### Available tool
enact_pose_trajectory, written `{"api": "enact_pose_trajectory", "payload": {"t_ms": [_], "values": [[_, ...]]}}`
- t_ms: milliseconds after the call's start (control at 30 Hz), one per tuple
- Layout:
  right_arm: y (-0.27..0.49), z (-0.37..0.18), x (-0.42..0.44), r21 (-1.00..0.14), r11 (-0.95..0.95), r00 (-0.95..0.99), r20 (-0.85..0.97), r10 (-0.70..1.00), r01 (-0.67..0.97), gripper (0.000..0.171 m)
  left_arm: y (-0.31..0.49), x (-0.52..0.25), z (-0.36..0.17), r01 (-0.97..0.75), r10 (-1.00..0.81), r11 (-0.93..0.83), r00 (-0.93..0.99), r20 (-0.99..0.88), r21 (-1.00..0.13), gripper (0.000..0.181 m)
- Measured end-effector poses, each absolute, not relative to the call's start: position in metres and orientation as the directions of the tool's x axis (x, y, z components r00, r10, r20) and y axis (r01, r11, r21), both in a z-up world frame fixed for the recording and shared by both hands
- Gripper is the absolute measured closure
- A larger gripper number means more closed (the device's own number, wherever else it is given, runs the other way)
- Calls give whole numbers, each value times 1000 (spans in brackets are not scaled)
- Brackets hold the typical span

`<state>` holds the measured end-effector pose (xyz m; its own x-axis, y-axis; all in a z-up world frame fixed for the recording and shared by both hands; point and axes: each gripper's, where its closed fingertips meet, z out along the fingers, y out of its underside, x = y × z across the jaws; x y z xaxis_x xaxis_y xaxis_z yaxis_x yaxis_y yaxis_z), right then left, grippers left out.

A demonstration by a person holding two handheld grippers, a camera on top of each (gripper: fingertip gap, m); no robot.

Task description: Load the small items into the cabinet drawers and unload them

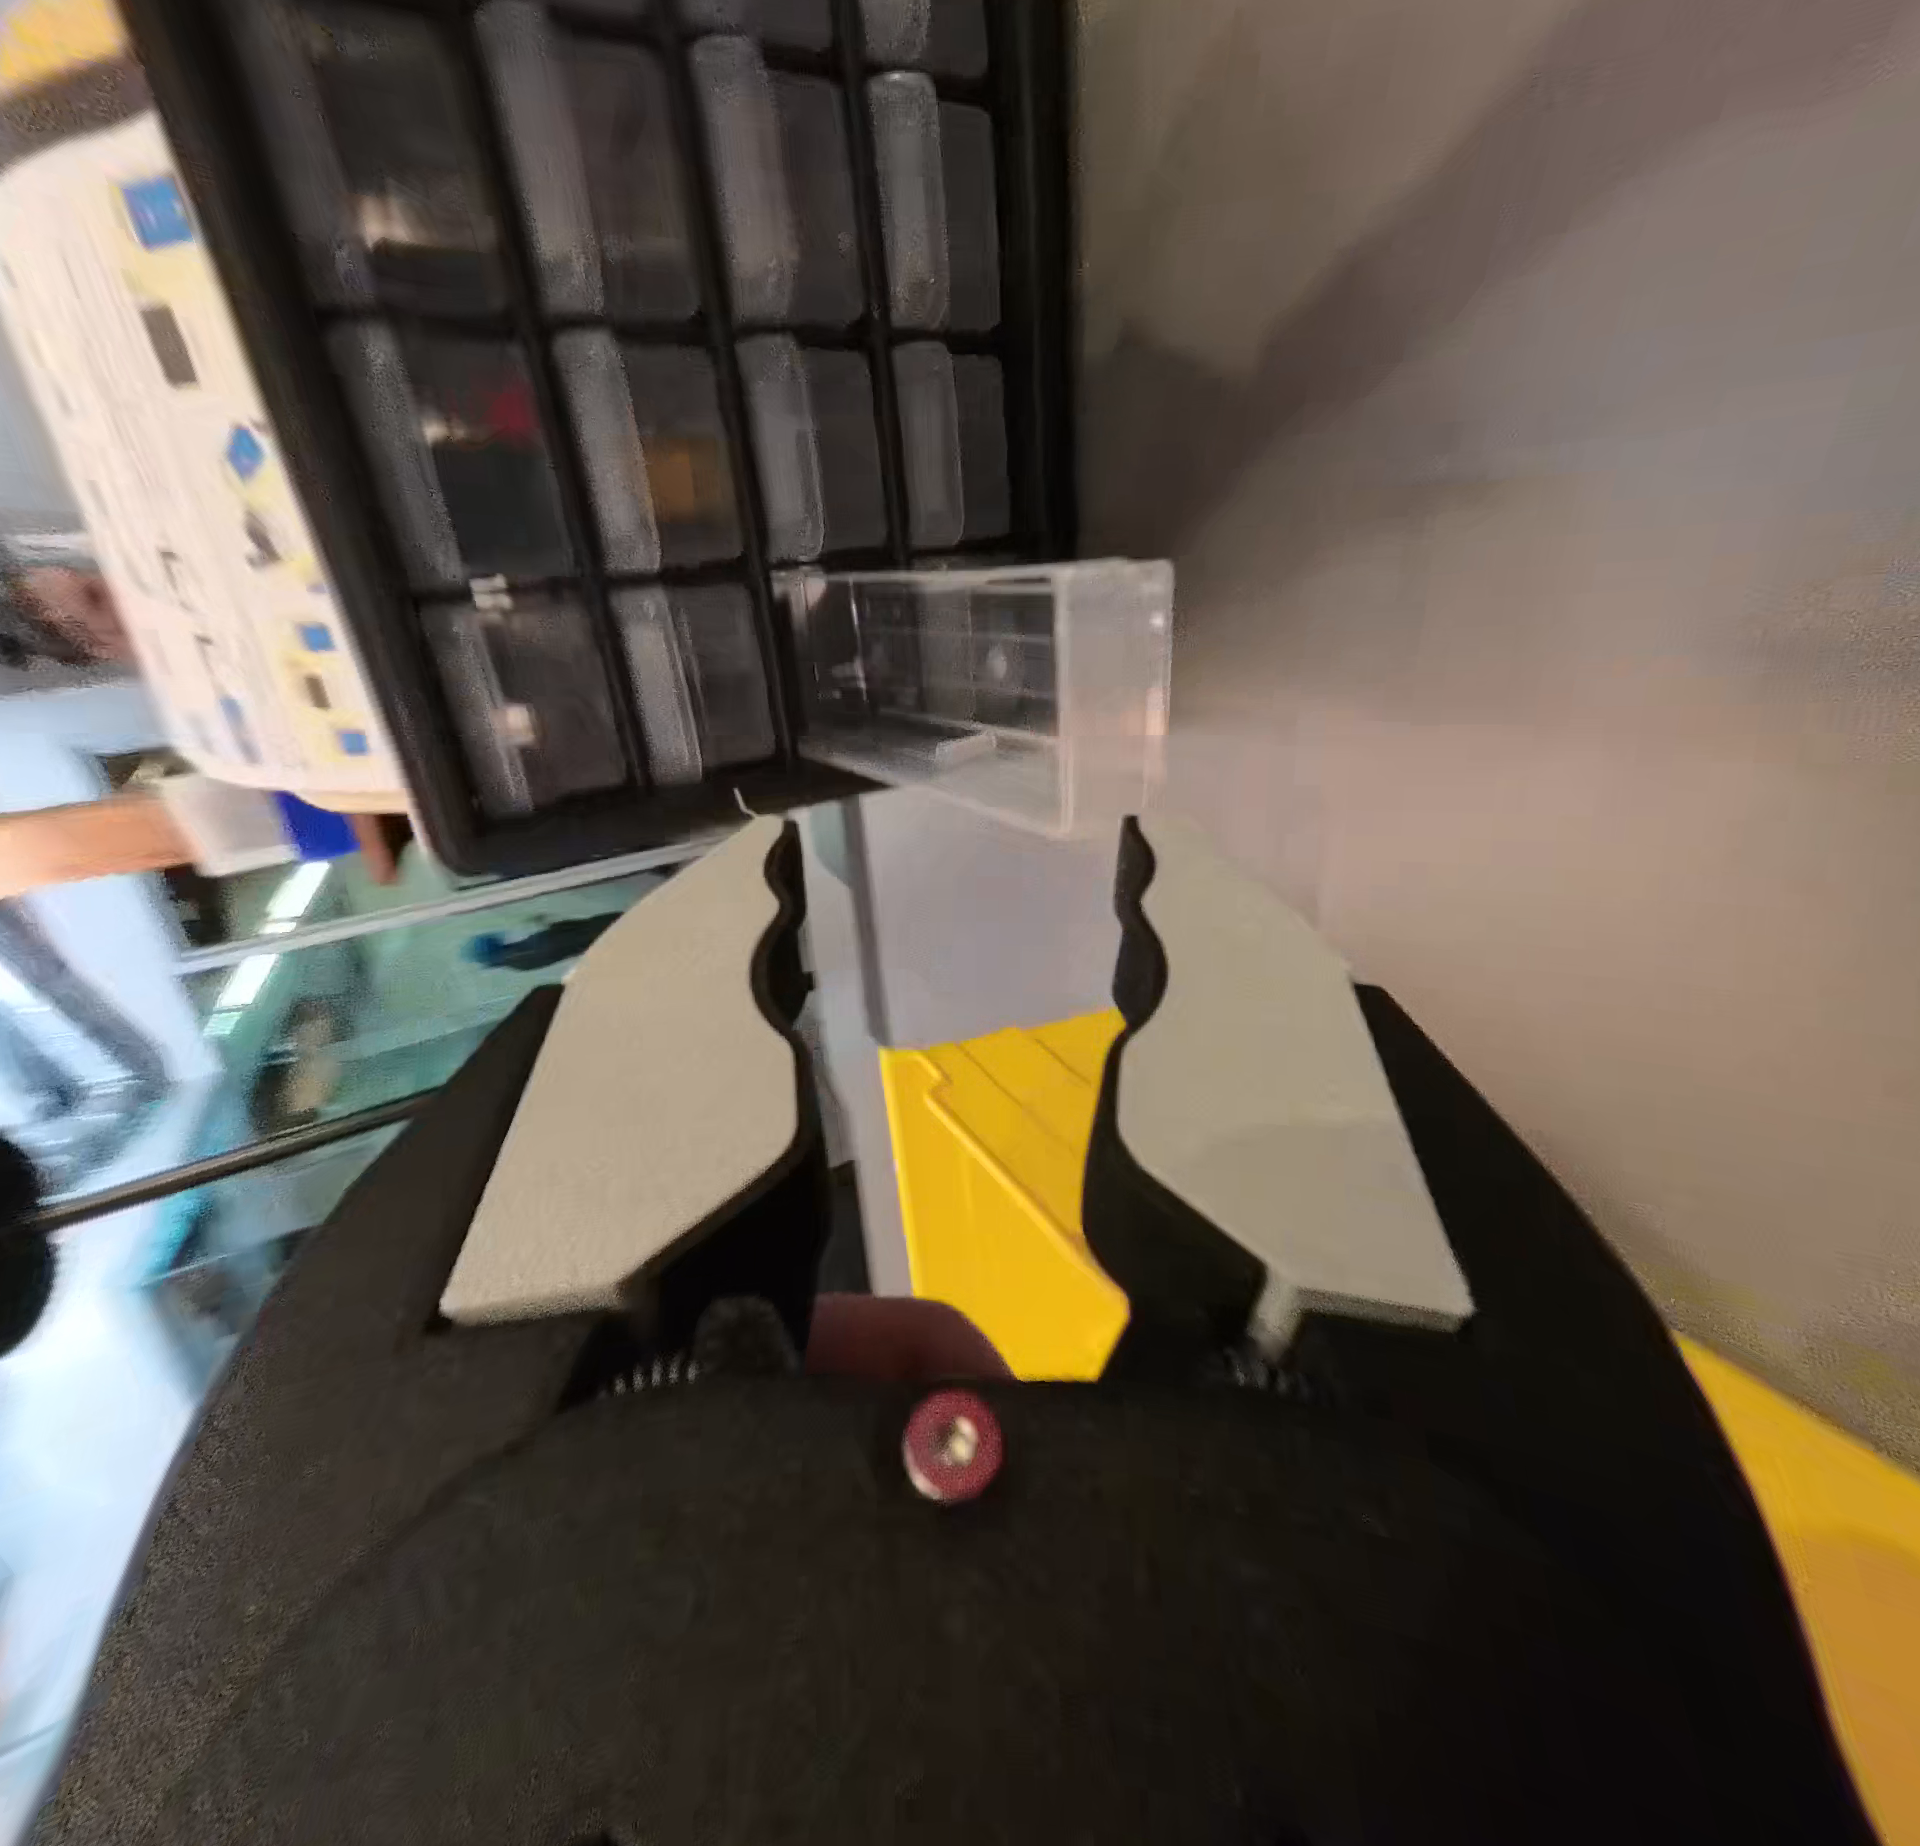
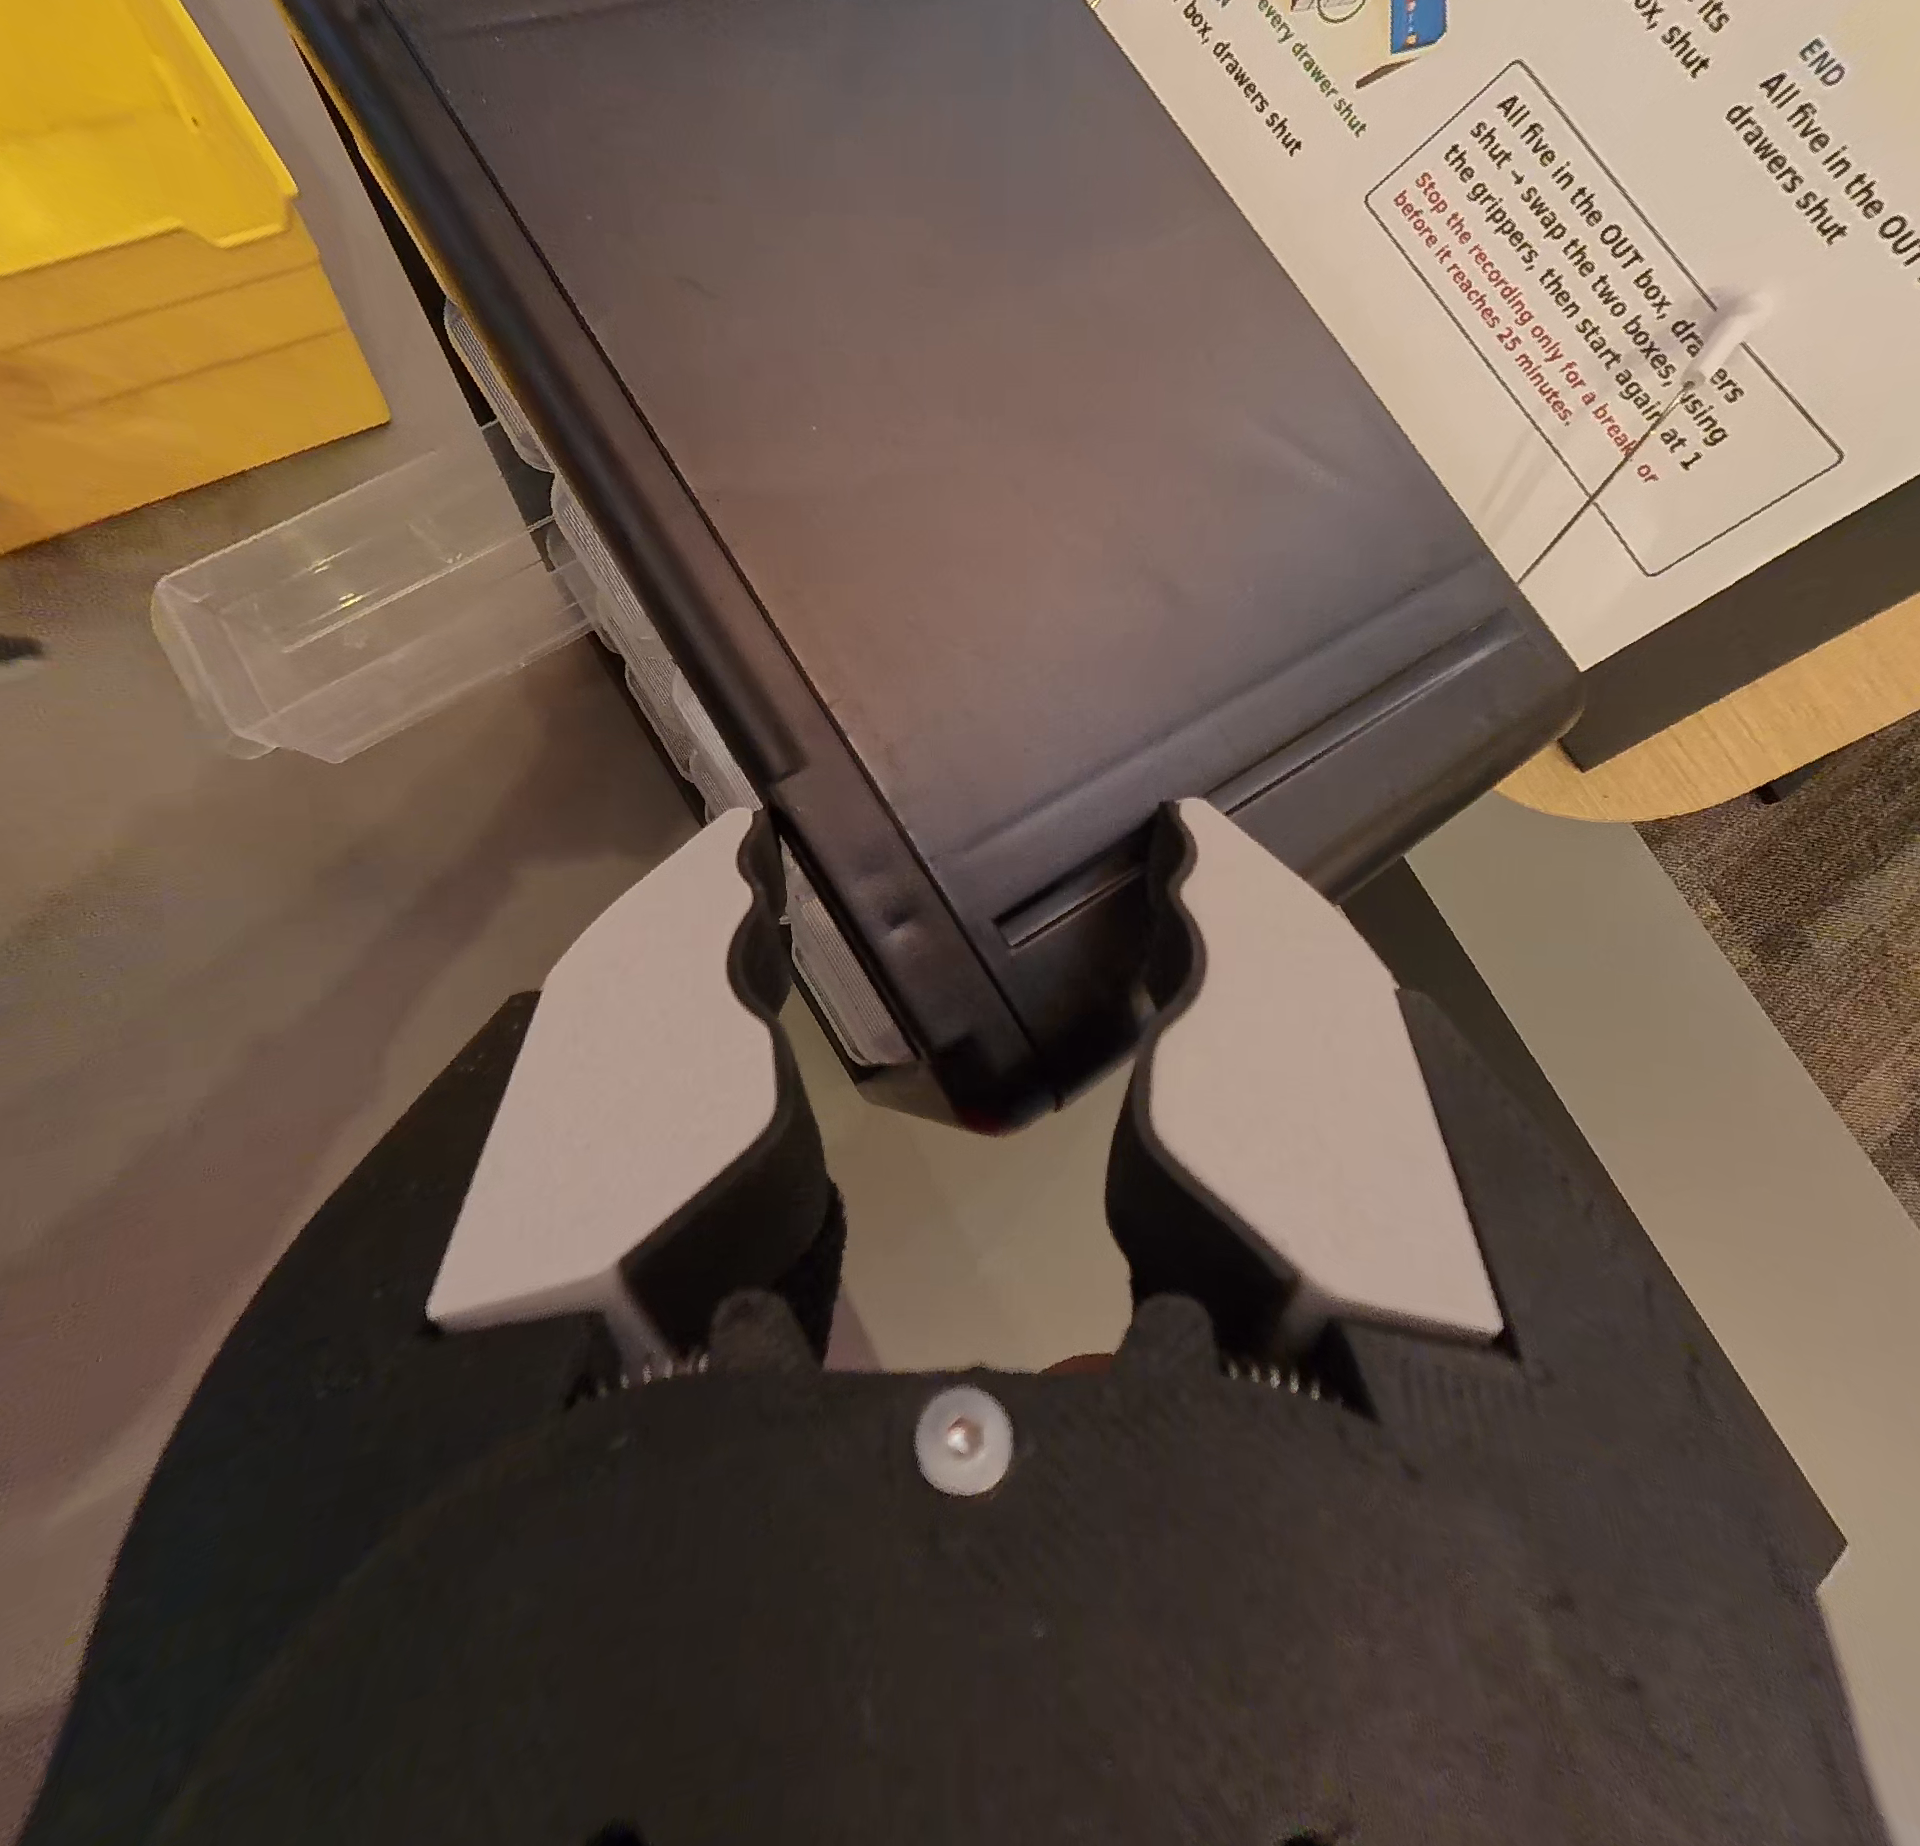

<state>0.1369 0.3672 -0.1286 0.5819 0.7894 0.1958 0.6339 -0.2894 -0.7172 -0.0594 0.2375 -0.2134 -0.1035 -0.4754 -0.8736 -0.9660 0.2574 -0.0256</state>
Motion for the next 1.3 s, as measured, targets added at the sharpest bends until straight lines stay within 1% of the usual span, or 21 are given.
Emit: {"api": "enact_pose_trajectory", "payload": {"t_ms": [33, 100, 167, 233, 267, 300, 433, 467, 533, 600, 667, 800, 900, 967, 1067, 1133, 1200, 1300], "values": [[367, -129, 137, -718, -288, 581, 196, 790, 634, 101, 233, -69, -205, -966, -531, 248, -72, -844, -74, 127], [367, -129, 137, -718, -287, 580, 196, 790, 634, 101, 228, -102, -195, -977, -648, 142, 27, -761, -156, 130], [367, -129, 137, -717, -288, 580, 197, 790, 635, 101, 223, -144, -198, -980, -744, -1, 133, -655, -197, 132], [367, -129, 137, -715, -289, 581, 197, 790, 636, 101, 219, -186, -210, -973, -794, -138, 220, -566, -184, 135], [367, -129, 137, -715, -290, 582, 197, 789, 636, 101, 211, -205, -221, -969, -826, -197, 246, -507, -149, 136], [367, -129, 137, -716, -290, 582, 197, 789, 635, 101, 202, -219, -233, -969, -854, -221, 248, -457, -113, 137], [367, -129, 137, -715, -293, 584, 196, 787, 635, 101, 170, -262, -284, -973, -927, -230, 211, -309, 24, 140], [367, -129, 137, -713, -294, 584, 197, 788, 636, 101, 166, -269, -295, -973, -936, -226, 204, -288, 47, 140], [367, -129, 137, -709, -295, 583, 197, 788, 640, 101, 160, -279, -312, -968, -943, -240, 215, -254, 72, 148], [367, -129, 137, -708, -296, 583, 198, 788, 641, 101, 160, -280, -321, -967, -942, -248, 227, -247, 58, 160], [367, -129, 137, -709, -296, 583, 198, 788, 640, 101, 162, -277, -325, -968, -940, -249, 233, -250, 36, 167], [367, -128, 137, -708, -297, 583, 197, 788, 641, 101, 170, -287, -327, -964, -934, -253, 220, -281, 86, 156], [367, -128, 137, -712, -296, 584, 196, 788, 637, 101, 173, -283, -325, -967, -932, -251, 226, -284, 54, 147], [367, -129, 137, -714, -295, 585, 195, 787, 635, 101, 177, -281, -322, -967, -926, -254, 233, -297, 34, 146], [367, -129, 137, -714, -294, 584, 196, 787, 636, 101, 178, -285, -327, -967, -932, -248, 219, -289, 65, 150], [367, -129, 137, -715, -294, 585, 196, 787, 635, 101, 179, -285, -327, -965, -932, -258, 233, -279, 57, 156], [367, -129, 137, -718, -293, 586, 195, 787, 632, 101, 181, -290, -330, -962, -932, -262, 231, -280, 77, 167], [367, -129, 137, -721, -292, 587, 194, 786, 629, 101, 180, -289, -330, -962, -933, -266, 240, -267, 66, 169]]}}
